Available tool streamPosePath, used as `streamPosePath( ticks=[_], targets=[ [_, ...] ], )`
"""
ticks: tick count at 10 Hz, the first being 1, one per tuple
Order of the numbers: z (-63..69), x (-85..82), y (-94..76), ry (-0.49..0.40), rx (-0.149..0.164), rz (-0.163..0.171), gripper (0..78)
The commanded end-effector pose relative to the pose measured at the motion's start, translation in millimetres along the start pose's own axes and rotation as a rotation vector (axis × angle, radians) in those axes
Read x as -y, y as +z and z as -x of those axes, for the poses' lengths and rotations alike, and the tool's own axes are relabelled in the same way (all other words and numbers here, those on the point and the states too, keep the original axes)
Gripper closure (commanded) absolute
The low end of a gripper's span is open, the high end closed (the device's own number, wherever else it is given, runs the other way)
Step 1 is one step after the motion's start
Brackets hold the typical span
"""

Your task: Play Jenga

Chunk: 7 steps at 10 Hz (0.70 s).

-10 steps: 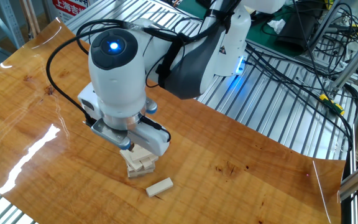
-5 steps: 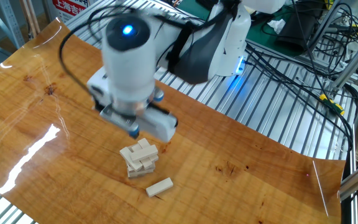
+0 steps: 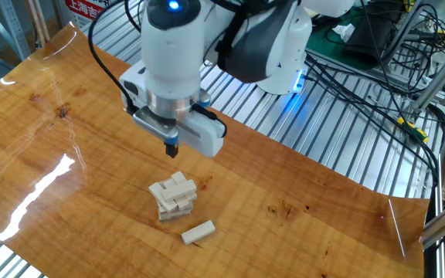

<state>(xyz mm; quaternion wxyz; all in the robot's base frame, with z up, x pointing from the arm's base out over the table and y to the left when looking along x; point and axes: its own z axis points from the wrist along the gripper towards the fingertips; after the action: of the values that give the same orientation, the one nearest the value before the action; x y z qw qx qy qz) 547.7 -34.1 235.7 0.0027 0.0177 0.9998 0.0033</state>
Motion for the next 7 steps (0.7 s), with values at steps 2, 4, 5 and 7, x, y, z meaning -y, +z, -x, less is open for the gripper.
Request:
streamPosePath(
  ticks=[2,4,5,7],
  targets=[
    [0.5,0.8,-2.1,0.007,0.008,-0.013,76.4],
    [-3.2,5.1,-8.6,0.003,0.0,-0.017,76.4],
    [-3.2,5.1,-8.6,0.003,0.0,-0.017,76.4],
    [-1.8,3.4,-6.4,0.003,-0.033,-0.025,76.4]
  ],
)
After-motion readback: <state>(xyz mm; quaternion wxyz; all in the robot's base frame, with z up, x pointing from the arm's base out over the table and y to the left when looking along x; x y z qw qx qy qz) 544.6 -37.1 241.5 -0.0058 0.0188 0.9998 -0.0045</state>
